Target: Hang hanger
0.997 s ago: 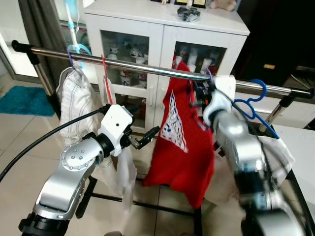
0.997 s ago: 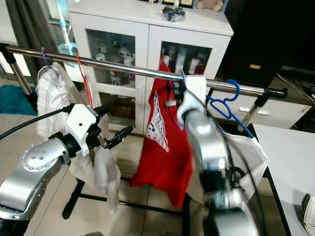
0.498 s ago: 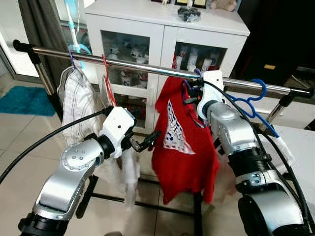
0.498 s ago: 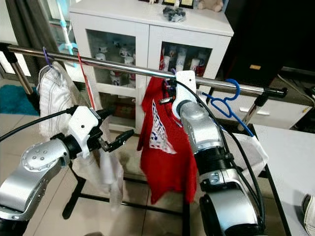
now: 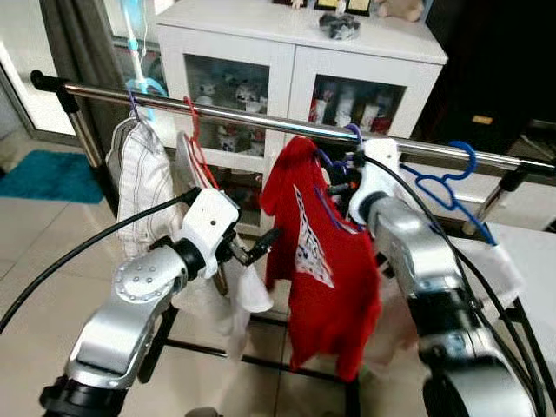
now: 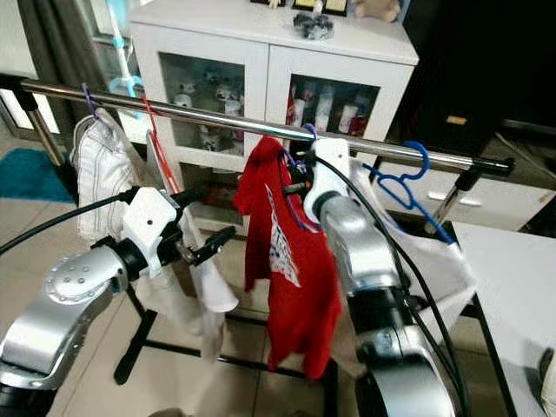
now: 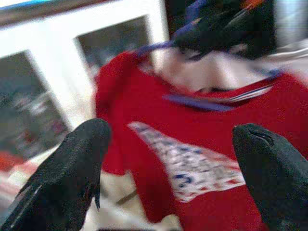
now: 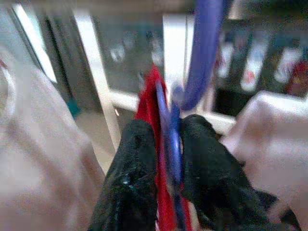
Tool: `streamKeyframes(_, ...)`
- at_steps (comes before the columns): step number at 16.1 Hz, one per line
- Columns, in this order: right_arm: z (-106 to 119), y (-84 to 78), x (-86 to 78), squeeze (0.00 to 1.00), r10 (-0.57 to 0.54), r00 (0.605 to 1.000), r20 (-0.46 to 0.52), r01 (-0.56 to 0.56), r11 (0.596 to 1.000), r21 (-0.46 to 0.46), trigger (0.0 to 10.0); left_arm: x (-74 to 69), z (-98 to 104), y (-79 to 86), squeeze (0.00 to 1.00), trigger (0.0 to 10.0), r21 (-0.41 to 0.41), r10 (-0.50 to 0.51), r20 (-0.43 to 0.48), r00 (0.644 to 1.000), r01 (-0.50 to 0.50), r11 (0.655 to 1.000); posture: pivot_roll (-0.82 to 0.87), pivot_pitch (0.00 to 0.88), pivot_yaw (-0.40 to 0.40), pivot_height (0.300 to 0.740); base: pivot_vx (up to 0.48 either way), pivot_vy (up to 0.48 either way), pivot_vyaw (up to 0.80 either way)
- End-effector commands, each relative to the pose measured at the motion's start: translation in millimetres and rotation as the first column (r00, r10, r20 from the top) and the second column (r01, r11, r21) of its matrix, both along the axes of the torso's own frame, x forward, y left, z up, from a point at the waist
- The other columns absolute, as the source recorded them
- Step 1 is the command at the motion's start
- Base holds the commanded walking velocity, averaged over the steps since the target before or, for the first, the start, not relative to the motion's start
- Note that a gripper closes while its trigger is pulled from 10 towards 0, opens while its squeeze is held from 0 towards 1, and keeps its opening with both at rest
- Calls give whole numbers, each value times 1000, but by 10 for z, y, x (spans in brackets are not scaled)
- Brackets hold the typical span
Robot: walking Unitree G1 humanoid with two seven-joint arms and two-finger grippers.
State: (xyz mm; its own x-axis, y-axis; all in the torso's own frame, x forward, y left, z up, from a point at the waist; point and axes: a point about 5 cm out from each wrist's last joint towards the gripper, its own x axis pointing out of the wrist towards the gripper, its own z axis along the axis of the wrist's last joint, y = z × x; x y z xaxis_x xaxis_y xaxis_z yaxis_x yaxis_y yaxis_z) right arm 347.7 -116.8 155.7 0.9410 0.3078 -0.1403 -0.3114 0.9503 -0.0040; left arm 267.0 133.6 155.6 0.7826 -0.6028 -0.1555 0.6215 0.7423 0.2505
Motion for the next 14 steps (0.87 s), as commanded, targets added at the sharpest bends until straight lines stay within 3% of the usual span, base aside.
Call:
streamKeyframes(1, 131, -58, -59, 1000, 9, 998, 67, -14, 997, 74, 10000, 25, -31, 20, 0, 10000, 11, 45, -9, 999, -44, 999, 69, 0, -39, 740, 0, 0, 0)
streamKeyframes(5, 175, -48, -496, 1000, 138, 980, 144, -173, 948, 267, 10000, 32, -82, 14, 0, 10000, -3, 118, 7, 993, -118, 993, 49, 0, -10, 740, 0, 0, 0)
streamKeyframes(6, 186, -63, -560, 1000, 150, 976, 156, -189, 941, 279, 10000, 31, -82, 13, 0, 10000, -12, 130, 11, 992, -129, 992, 47, 0, -10, 740, 0, 0, 0)
streamKeyframes(10, 201, -299, -793, 1000, 36, 983, 178, -83, 960, 266, 10000, -24, -70, -12, 0, 10000, -40, 155, 35, 987, -154, 987, 39, 0, -15, 740, 0, -70, 0)
streamKeyframes(14, 153, -255, -894, 1000, 55, 984, 168, -87, 978, 190, 10000, -65, -18, 11, 0, 10000, -59, 186, 50, 981, -183, 981, 45, 0, -27, 740, 0, -404, 0)
